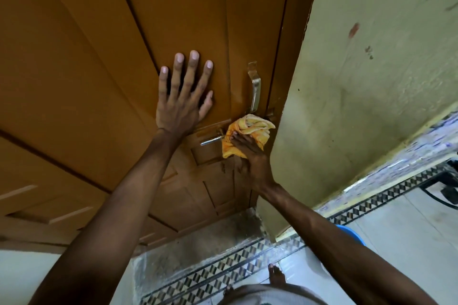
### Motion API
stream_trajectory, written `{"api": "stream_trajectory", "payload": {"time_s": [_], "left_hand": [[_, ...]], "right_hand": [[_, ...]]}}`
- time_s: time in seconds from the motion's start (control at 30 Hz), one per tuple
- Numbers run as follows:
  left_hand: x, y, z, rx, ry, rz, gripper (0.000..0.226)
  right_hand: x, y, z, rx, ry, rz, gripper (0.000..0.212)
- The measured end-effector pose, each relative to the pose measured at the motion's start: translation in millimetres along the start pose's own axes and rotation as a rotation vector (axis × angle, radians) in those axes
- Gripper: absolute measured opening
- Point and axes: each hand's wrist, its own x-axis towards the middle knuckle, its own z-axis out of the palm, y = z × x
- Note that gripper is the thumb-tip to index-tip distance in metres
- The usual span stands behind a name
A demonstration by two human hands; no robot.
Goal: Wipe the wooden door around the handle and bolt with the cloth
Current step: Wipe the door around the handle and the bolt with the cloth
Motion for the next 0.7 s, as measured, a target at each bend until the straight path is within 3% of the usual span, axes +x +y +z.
{"api": "stream_trajectory", "payload": {"time_s": [0.07,0.2,0.23,0.3,0.4,0.5,0.6,0.7], "left_hand": [[0.5,-0.4,-3.2,-0.005,-0.005,0.016,0.060],[0.2,-1.7,-4.7,-0.014,-0.008,0.034,0.060],[0.2,-1.7,-4.7,-0.018,-0.007,0.033,0.059],[0.7,-2.3,-5.2,-0.023,-0.001,0.037,0.059],[1.7,-3.0,-5.6,-0.030,0.007,0.044,0.059],[1.1,-2.5,-5.3,-0.032,0.011,0.050,0.059],[1.3,-3.4,-5.5,-0.042,0.027,0.058,0.059],[-0.2,-4.7,-1.9,-0.048,0.032,0.072,0.059]], "right_hand": [[-1.3,3.5,-8.3,0.035,0.017,0.062,0.045],[5.6,-20.6,-6.9,0.118,0.265,0.324,0.050],[9.6,-28.9,-0.2,0.131,0.253,0.320,0.053],[14.4,-42.8,21.1,0.025,0.075,0.157,0.067],[15.4,-34.9,49.7,-0.249,-0.111,-0.209,0.064],[13.7,-30.7,58.0,-0.334,-0.176,-0.273,0.062],[16.3,-45.5,75.8,-0.376,-0.379,-0.432,0.059],[15.9,-54.4,81.5,-0.370,-0.434,-0.421,0.061]]}}
